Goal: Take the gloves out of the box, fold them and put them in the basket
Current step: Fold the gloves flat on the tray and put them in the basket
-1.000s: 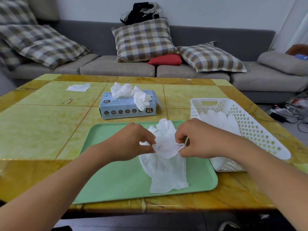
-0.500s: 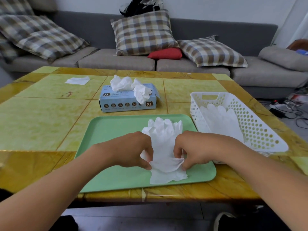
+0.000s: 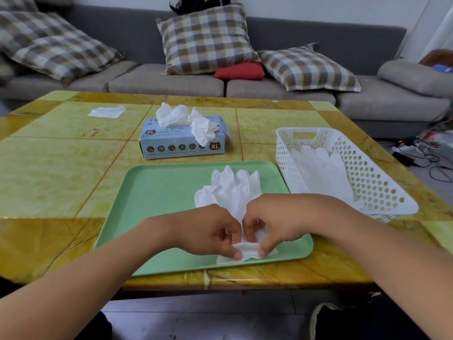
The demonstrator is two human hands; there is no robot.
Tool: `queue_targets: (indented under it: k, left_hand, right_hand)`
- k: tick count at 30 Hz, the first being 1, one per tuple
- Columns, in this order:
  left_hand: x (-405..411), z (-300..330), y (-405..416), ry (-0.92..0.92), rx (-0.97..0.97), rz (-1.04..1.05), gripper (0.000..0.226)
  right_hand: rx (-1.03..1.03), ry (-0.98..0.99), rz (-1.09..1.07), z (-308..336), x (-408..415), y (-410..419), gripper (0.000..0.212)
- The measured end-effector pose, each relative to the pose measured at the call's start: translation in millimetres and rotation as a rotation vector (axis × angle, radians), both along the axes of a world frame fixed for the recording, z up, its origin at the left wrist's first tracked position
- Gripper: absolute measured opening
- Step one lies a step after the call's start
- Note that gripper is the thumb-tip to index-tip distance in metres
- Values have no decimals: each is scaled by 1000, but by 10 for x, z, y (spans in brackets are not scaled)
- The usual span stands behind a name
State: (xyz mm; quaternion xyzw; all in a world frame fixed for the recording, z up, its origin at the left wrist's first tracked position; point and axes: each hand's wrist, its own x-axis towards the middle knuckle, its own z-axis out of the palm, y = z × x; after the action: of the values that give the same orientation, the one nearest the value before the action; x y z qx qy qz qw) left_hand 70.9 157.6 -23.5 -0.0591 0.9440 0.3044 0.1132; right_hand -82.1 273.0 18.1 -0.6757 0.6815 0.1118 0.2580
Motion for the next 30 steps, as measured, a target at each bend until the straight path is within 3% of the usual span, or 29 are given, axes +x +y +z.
queue_targets:
  k: [7, 11, 14, 17, 20, 23, 25, 28, 30]
  left_hand:
    - [32, 18, 9, -15, -101, -16, 25]
    - [50, 81, 5, -20, -108, -8, 42]
    - [96, 219, -76, 162, -137, 61, 62]
    - [103, 332, -183, 432, -24, 142, 54]
    - [95, 513, -145, 594, 308, 312, 32]
    - [44, 651, -45, 661, 720, 533, 29]
    - [4, 700, -23, 717, 832, 641, 21]
    - [4, 745, -50, 779, 858, 730, 14]
    - [16, 768, -61, 798, 866, 733, 15]
  right_hand:
    - [-73, 127, 53, -106, 117, -14, 10]
    - [-57, 41, 44, -119, 83, -36, 12]
    - [-78, -205, -45, 12, -74, -69, 11]
    - [-179, -601, -267, 170, -215, -101, 22]
    - [-185, -1180, -443, 266, -270, -109, 37]
    - [-219, -1494, -511, 345, -254, -119, 73]
    - [-259, -1557, -475, 376, -238, -109, 82]
    - [-350, -1459, -464, 374, -130, -79, 85]
    - [-461, -1418, -596, 367, -47, -96, 62]
